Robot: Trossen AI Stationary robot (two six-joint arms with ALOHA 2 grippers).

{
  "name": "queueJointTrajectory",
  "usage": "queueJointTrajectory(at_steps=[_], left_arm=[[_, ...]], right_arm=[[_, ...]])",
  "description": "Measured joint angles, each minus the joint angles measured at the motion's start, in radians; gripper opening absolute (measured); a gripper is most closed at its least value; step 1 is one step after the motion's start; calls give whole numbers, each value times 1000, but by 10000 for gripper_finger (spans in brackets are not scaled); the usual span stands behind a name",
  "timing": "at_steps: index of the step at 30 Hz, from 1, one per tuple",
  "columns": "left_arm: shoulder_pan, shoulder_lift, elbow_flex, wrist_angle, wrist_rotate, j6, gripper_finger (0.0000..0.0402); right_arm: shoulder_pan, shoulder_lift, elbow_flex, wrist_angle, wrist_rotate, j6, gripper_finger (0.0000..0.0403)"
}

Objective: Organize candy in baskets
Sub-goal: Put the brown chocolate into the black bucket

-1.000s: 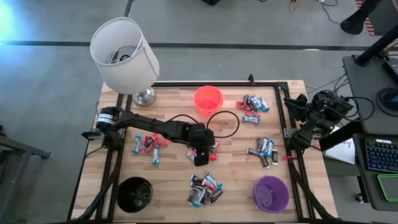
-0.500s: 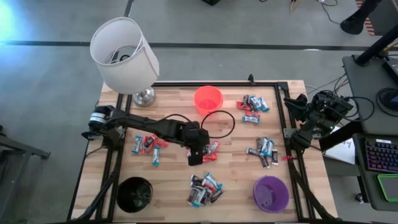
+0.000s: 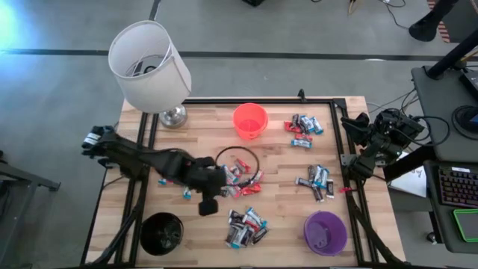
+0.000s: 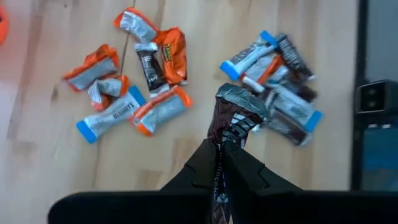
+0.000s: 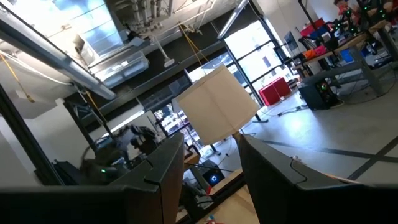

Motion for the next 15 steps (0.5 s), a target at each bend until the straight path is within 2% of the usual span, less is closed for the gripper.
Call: queueJointTrajectory(at_steps=[6,15], left_arm=[[-138,-75,-5,-100,-101,-219,0],[-349,-96,-6,-192,-131,-536,0]], right_arm=[[0,0,0,0,0,2,146],[0,0,0,0,0,3,146]])
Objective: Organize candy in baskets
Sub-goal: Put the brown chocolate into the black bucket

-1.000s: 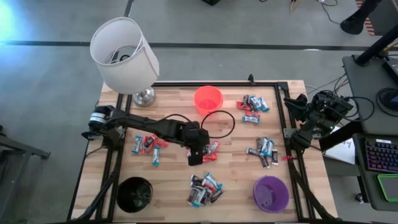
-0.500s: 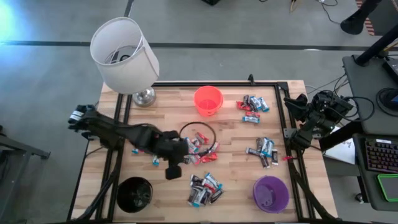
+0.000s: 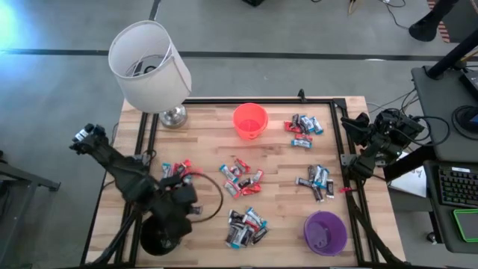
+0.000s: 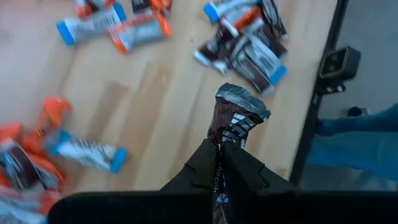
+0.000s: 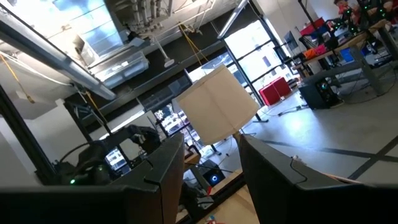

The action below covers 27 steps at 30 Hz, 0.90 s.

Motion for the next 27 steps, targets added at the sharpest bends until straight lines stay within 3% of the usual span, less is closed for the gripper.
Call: queueJointTrajectory(at_steps=[15,21,27], left_arm=[[-360,2,0,-123,0,-655,0],[-422,2,0,-132,0,-802,2],[-424,2,0,-134,0,-825,38]], right_arm=[[0,0,0,1,0,19,146],[0,0,0,1,0,25,146],[0,0,0,1,0,25,146]])
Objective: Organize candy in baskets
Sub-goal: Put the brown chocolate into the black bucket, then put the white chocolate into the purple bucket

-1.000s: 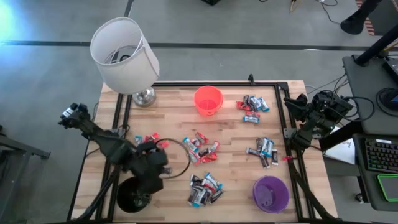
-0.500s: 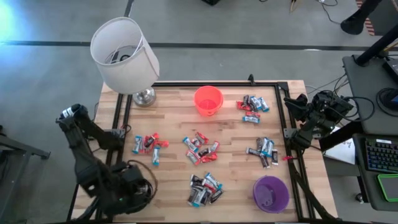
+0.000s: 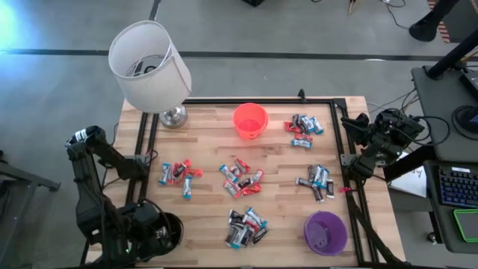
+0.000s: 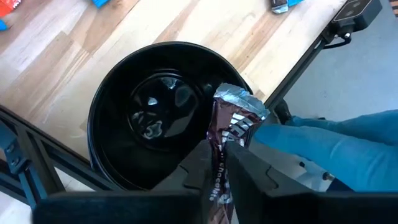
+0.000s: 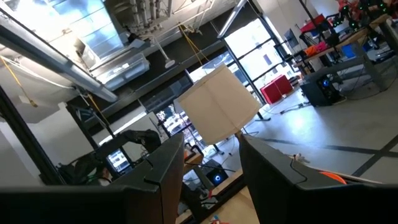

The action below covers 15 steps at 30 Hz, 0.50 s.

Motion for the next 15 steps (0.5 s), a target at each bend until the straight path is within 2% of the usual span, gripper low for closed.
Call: queueJointTrajectory(at_steps=[6,10,12,15], left_arm=[[0,1,0,-4,0,-4,89],[0,13,0,-27,-14,-7,107],[0,23,0,-44,-76,-11,109],[1,32,-1,-78,-222,-44,107]], right_arm=[[0,0,0,0,0,-1,146],[0,0,0,0,0,-8,146],[0,0,0,0,0,-25,146],[0,0,0,-2,0,-37,146]])
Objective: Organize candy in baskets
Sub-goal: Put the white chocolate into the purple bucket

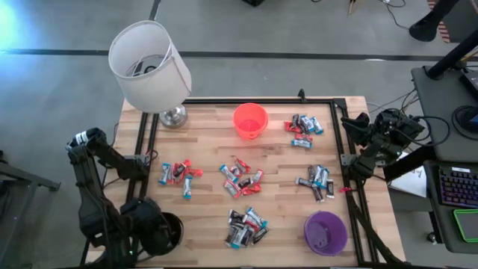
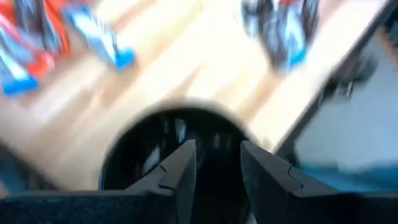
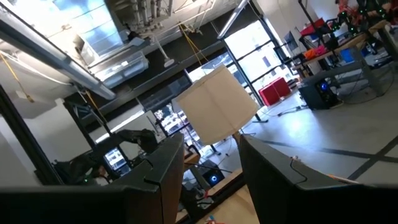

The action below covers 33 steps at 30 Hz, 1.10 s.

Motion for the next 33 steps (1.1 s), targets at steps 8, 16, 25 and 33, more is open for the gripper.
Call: queueJointTrajectory(at_steps=[8,16,25,33], left_arm=[[5,23,0,-179,-305,-107,98],[45,23,0,-205,-391,-52,98],[55,22,0,-206,-392,-26,97],[55,21,0,-206,-391,-28,97]], right_arm=[[0,0,0,-172,50,87,146],[0,0,0,-491,127,413,146],[0,87,35,-547,16,420,146],[0,299,215,-608,-40,330,146]])
